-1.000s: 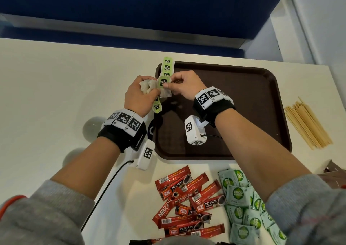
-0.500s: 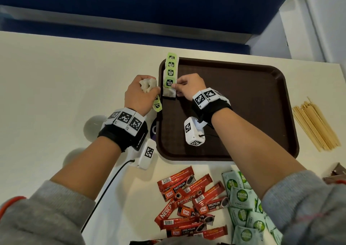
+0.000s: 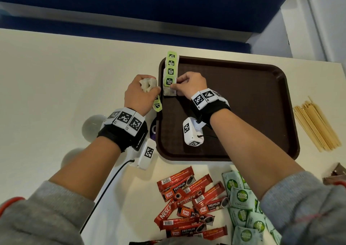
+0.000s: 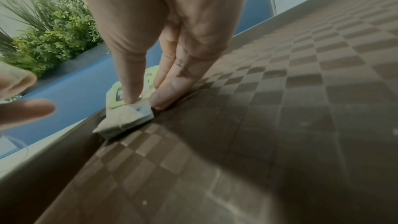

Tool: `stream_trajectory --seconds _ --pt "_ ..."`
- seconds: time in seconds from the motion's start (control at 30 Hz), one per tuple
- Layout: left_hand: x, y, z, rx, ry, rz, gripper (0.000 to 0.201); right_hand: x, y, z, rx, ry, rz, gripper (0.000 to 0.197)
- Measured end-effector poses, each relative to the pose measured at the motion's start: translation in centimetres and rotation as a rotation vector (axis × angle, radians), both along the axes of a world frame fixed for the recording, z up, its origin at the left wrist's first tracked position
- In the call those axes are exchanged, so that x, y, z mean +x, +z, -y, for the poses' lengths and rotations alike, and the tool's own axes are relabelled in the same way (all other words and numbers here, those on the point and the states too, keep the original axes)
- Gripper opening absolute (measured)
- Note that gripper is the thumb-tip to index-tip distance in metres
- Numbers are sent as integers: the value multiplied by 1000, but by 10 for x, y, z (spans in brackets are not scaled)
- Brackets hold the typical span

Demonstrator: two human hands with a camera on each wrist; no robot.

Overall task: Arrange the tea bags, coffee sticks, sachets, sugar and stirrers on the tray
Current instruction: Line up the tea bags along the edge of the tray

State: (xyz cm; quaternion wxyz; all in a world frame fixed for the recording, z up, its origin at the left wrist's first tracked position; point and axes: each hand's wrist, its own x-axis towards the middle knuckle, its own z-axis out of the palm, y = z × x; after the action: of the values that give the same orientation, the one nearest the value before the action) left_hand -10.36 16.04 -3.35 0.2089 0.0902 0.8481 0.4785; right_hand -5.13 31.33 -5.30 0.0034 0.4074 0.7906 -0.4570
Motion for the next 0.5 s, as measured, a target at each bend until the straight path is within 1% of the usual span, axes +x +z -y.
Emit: stream_trajectory --seconds 0.13,0.5 --pt "0 -1 0 0 -1 3 33 1 1 3 -37 -19 2 27" --pt "0 -3 1 23 6 11 31 0 -1 4 -53 -29 2 28"
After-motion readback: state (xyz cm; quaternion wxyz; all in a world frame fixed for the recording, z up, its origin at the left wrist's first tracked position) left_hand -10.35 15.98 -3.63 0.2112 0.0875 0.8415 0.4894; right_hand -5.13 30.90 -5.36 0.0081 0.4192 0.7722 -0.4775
